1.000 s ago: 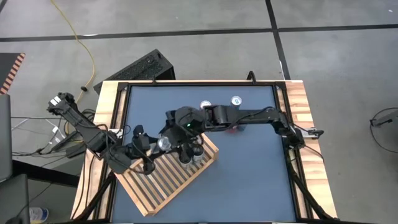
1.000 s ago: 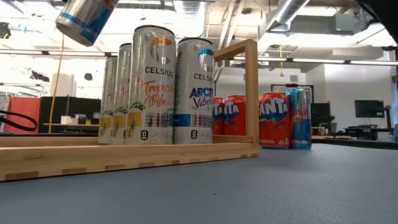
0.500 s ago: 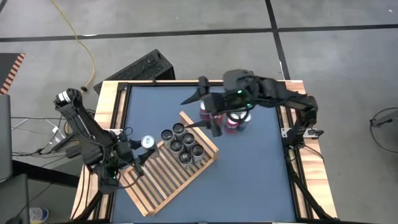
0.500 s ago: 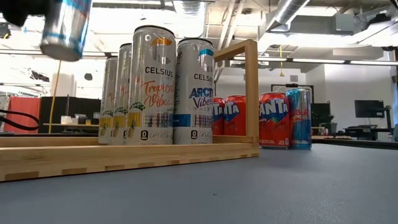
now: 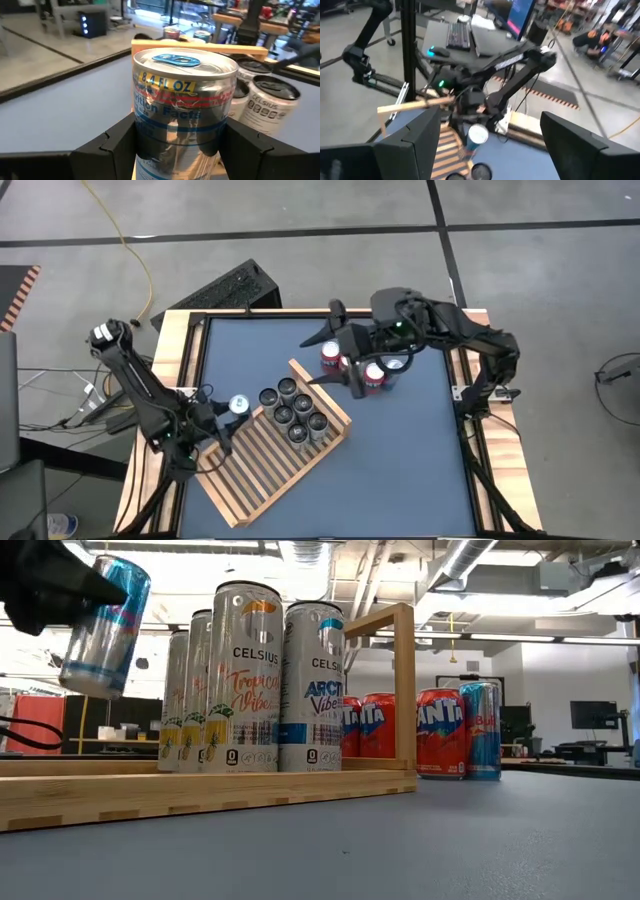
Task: Place canned beverage on shelf
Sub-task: Put the bottom blue soda can on the shelf
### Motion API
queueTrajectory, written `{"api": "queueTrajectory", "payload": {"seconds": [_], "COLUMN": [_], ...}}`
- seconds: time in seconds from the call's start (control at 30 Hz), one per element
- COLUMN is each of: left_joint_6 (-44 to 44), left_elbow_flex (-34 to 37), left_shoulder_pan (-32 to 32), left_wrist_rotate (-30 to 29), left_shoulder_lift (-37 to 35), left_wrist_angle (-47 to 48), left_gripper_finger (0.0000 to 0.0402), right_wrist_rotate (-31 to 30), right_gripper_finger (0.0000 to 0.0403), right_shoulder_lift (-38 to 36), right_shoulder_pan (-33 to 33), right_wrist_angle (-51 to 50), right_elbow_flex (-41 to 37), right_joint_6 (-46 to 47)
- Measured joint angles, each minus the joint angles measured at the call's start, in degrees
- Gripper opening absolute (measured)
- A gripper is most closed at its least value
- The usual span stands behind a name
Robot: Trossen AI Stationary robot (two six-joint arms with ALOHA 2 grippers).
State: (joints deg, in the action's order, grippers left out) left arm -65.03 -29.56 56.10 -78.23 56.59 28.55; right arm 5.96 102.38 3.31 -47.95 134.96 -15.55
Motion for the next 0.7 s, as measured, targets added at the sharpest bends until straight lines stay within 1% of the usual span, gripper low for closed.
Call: {"api": "queueTrajectory", "payload": {"seconds": [0.13, 0.23, 0.3, 0.4, 0.53, 0.63, 0.7], "left_joint_6": [7.64, 13.49, 17.43, 25.73, 40.3, 46.0, 50.28], "left_elbow_flex": [0.0, 0.0, 0.0, 0.0, -0.02, 0.4, 2.83], "left_shoulder_pan": [2.39, 4.34, 4.94, 5.06, 3.18, 0.92, -0.75], "left_wrist_rotate": [1.56, 0.88, 1.61, 7.42, 15.09, 19.38, 21.01], "left_shoulder_lift": [-6.33, -10.73, -13.54, -17.69, -22.99, -25.39, -26.71], "left_wrist_angle": [-1.81, -2.73, -2.79, -4.27, -10.5, -12.8, -17.98], "left_gripper_finger": [0.0211, 0.0211, 0.0211, 0.0211, 0.0211, 0.0211, 0.0211], "right_wrist_rotate": [0.0, 0.0, 0.01, 0.0, 0.01, 0.01, 0.0], "right_gripper_finger": [0.031, 0.031, 0.031, 0.031, 0.031, 0.0311, 0.0311], "right_shoulder_lift": [0.06, 0.1, 0.08, 0.08, 0.08, 0.08, 0.08], "right_shoulder_pan": [0.0, 0.02, 0.02, 0.07, 0.07, 0.07, 0.07], "right_wrist_angle": [0.11, -0.03, 0.07, 0.27, 0.49, 0.46, 0.49], "right_elbow_flex": [-1.42, -1.43, -1.43, -1.43, -1.43, -1.43, -1.43], "right_joint_6": [1.23, 2.12, 2.22, 3.01, 4.24, 5.99, 6.89]}}
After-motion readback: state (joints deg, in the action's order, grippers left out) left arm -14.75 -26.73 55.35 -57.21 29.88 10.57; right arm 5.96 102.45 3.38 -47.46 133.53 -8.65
